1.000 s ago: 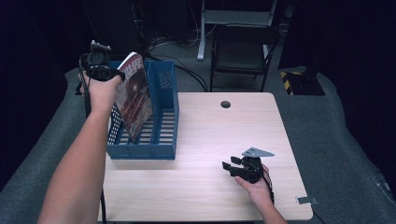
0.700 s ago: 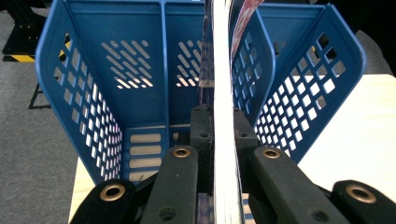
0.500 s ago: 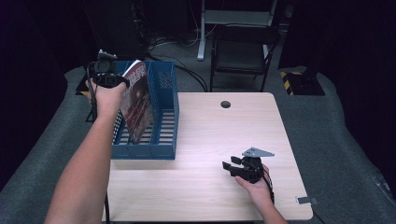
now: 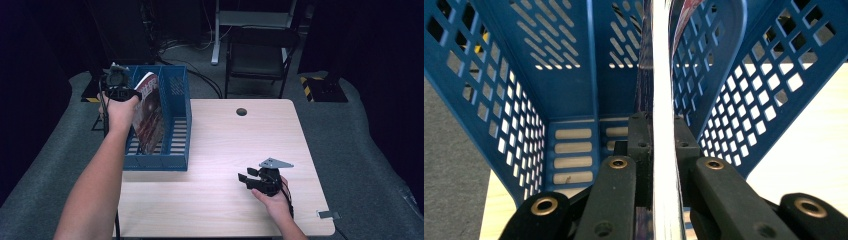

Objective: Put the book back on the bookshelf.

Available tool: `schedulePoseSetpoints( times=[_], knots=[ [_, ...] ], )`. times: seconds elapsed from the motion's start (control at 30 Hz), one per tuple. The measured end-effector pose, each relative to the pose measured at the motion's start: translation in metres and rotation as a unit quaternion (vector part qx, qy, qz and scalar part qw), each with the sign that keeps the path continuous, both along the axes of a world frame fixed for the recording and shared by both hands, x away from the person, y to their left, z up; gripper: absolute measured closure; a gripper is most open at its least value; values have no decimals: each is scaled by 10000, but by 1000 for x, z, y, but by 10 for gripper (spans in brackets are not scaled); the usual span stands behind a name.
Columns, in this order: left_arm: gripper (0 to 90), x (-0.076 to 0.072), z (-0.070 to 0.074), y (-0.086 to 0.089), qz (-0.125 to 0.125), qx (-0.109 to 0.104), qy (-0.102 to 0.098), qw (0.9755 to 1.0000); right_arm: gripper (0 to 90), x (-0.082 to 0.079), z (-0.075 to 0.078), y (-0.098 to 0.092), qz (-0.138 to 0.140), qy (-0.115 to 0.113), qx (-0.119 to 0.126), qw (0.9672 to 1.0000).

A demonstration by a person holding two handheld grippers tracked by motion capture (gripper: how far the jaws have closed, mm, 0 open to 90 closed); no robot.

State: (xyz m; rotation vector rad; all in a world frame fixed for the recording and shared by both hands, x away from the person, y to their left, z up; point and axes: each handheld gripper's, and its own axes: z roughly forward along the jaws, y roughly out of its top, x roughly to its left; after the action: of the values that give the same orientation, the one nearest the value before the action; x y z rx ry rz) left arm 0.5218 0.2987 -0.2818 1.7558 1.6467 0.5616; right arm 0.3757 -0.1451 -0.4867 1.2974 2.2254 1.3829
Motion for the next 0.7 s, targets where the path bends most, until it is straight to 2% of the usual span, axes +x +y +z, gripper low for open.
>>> schedulePoseSetpoints(
  times=[0.17, 0.37, 0.7],
  knots=[
    [839, -2, -5, 4, -63, -13, 18, 10000, 492, 0, 0, 0, -2, -12, 9, 10000],
    [835, -7, -4, 7, -248, 112, 216, 9994, 492, 0, -1, 0, -11, 1, -2, 10000],
    [823, -16, -5, 11, -367, 188, 371, 9985, 492, 0, -1, 0, -39, 37, 5, 10000]
  ],
)
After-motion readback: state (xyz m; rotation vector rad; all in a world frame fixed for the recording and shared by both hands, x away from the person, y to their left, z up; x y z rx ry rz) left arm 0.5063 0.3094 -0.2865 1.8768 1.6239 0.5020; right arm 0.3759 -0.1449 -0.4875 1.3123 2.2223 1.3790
